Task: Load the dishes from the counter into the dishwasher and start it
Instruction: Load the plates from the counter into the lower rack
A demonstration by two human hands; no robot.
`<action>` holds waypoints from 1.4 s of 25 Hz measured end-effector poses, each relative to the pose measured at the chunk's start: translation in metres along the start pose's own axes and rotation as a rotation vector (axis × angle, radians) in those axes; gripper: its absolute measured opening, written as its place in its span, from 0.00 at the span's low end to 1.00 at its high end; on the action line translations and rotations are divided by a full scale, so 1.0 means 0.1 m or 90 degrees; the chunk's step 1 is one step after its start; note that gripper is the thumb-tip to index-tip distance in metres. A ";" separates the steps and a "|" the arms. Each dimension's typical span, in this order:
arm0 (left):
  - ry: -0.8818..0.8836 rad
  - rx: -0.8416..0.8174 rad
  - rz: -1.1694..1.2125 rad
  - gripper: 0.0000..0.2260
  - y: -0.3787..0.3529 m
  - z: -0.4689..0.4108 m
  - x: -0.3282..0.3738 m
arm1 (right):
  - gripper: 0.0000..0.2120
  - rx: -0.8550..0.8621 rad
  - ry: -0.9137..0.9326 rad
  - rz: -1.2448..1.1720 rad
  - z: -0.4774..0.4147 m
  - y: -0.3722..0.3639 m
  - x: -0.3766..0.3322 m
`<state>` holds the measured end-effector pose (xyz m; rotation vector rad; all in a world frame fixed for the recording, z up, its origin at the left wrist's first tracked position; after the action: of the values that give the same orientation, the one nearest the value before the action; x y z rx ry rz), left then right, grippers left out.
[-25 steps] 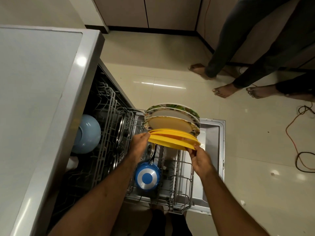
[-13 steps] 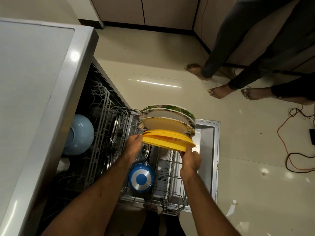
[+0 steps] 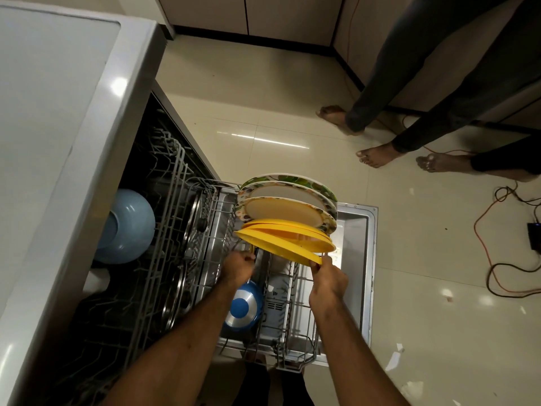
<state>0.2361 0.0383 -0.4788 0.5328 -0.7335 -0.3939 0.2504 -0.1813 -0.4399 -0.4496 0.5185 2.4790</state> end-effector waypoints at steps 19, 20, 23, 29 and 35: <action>-0.099 0.132 -0.190 0.22 0.06 0.16 -0.81 | 0.09 -0.063 -0.034 0.009 -0.14 -0.06 0.16; -0.109 0.137 -0.198 0.21 0.12 0.22 -0.84 | 0.08 -0.059 -0.032 0.018 -0.16 -0.04 0.20; -0.115 0.130 -0.206 0.20 0.16 0.36 -0.92 | 0.09 -0.082 -0.019 0.046 -0.13 -0.06 0.27; -0.147 0.197 -0.190 0.19 0.07 0.51 -0.92 | 0.09 -0.062 -0.022 -0.048 -0.07 -0.11 0.19; -0.100 0.174 -0.299 0.25 0.13 0.50 -1.02 | 0.06 -0.088 -0.035 -0.067 -0.18 -0.18 0.12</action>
<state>0.1329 0.0851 -0.4929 0.9461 -0.8167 -0.7844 0.2555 -0.1700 -0.4656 -0.4485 0.2953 2.4263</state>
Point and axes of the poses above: each hand's wrist, its own z-axis away from the middle knuckle, its own y-axis out of the back of the hand, x = y × z, the point moved 3 cm from there along -z, towards the middle knuckle, and after that the axes turned 6 degrees about -y, right-handed, at the moved point
